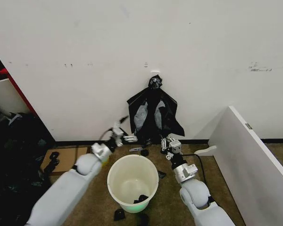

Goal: Place the garbage bag over the trash bin.

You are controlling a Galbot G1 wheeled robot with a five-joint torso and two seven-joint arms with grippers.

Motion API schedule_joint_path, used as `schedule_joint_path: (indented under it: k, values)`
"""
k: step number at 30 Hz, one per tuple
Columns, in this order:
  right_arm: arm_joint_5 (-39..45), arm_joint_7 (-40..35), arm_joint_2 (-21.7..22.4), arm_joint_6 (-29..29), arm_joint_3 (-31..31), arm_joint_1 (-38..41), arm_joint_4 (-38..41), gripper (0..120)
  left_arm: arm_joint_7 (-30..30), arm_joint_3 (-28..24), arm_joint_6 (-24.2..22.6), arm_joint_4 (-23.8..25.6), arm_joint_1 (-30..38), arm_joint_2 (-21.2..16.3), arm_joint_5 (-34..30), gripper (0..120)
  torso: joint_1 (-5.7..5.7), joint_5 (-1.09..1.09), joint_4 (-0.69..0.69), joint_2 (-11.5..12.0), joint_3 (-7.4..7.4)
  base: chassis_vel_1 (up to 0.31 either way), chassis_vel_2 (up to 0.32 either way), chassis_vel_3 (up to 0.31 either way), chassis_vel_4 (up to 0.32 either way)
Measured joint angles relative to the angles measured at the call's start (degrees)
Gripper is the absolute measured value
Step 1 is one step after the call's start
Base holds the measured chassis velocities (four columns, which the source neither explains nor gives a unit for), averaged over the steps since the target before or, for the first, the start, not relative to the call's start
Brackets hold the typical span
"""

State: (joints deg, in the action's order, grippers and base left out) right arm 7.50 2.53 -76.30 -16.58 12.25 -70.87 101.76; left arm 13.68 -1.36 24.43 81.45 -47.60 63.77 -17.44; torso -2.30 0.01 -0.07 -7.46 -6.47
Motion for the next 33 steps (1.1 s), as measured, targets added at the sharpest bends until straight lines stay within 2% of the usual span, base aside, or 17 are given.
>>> schedule_joint_path:
  k: [3, 9, 12, 15, 18, 19, 23, 25, 27, 32, 33]
  values:
    - [-0.14, 0.12, 0.14, 0.0, 0.02, -0.26, 0.18, 0, -5.26, -0.06, -1.95, 0.2, -0.65, 0.73, 2.07, 100, 0.0, 0.01, 0.0, 0.0, 0.0, 0.0, 0.0, 0.0, 0.0]
    - [-0.46, 0.28, 0.35, -0.01, -0.09, -0.19, 0.1, 0, -6.7, -0.04, -2.3, 0.26, -0.75, 1.64, 2.13, 100, 0.01, 0.01, 0.0, 0.0, 0.0, 0.0, 0.0, 0.0, 0.0]
    - [-0.56, 0.29, 0.3, -0.07, -0.18, -0.19, 0.1, 0, -6.38, -0.09, -2.0, 0.12, -0.51, 1.94, 1.94, 94, 0.01, 0.01, -0.01, 0.0, 0.0, 0.0, 0.0, 0.0, 0.0]
    - [-0.76, 0.34, 0.31, -0.12, -0.23, -0.62, 0.59, 0, -4.92, -0.31, -1.12, -0.74, 0.01, 2.34, 1.17, 85, 0.01, 0.0, -0.02, 0.0, 0.0, 0.0, 0.0, 0.0, 0.0]
    - [-0.87, 0.45, 0.8, -0.13, 0.03, -1.25, 1.15, 0, -3.87, -0.45, -0.69, -1.66, 0.35, 2.48, -0.46, 70, 0.01, 0.0, -0.01, 0.0, 0.0, 0.0, 0.0, 0.0, 0.0]
    - [-0.87, 0.45, 0.8, -0.13, 0.03, -1.25, 1.15, 0, -3.87, -0.45, -0.69, -1.66, 0.35, 2.48, -0.46, 70, 0.01, 0.0, -0.01, 0.0, 0.0, 0.0, 0.0, 0.0, 0.0]
    - [-1.26, 0.6, 1.39, -0.3, 0.76, -2.3, 1.92, 0, -2.95, 0.16, 0.23, -1.94, -0.05, 2.81, -1.22, 55, 0.01, 0.0, -0.02, 0.0, 0.0, 0.0, 0.0, 0.0, 0.0]
    - [-1.46, 0.63, 1.56, -0.4, 1.06, -2.97, 2.57, 0, -3.19, 0.62, 0.71, -1.03, -0.93, 2.78, -1.4, 46, 0.01, 0.0, 0.0, 0.0, 0.0, 0.0, 0.0, 0.0, 0.0]
    - [-1.48, 0.64, 1.58, -0.42, 1.08, -3.05, 2.63, 0, -3.25, 0.65, 0.77, -0.92, -1.02, 2.77, -1.41, 43, 0.01, 0.0, 0.0, 0.0, 0.0, 0.0, 0.0, 0.0, 0.0]
    - [-2.15, 0.49, 2.08, -1.41, 1.64, -5.65, 4.56, 0, -5.08, 2.9, 1.37, 2.94, -4.25, 2.36, -1.38, 20, 0.01, 0.0, -0.01, 0.0, 0.0, 0.0, 0.0, 0.0, 0.0]
    - [-2.15, 0.49, 2.08, -1.41, 1.64, -5.65, 4.56, 0, -5.08, 2.9, 1.37, 2.94, -4.25, 2.36, -1.38, 20, 0.01, 0.0, -0.01, 0.0, 0.0, 0.0, 0.0, 0.0, 0.0]
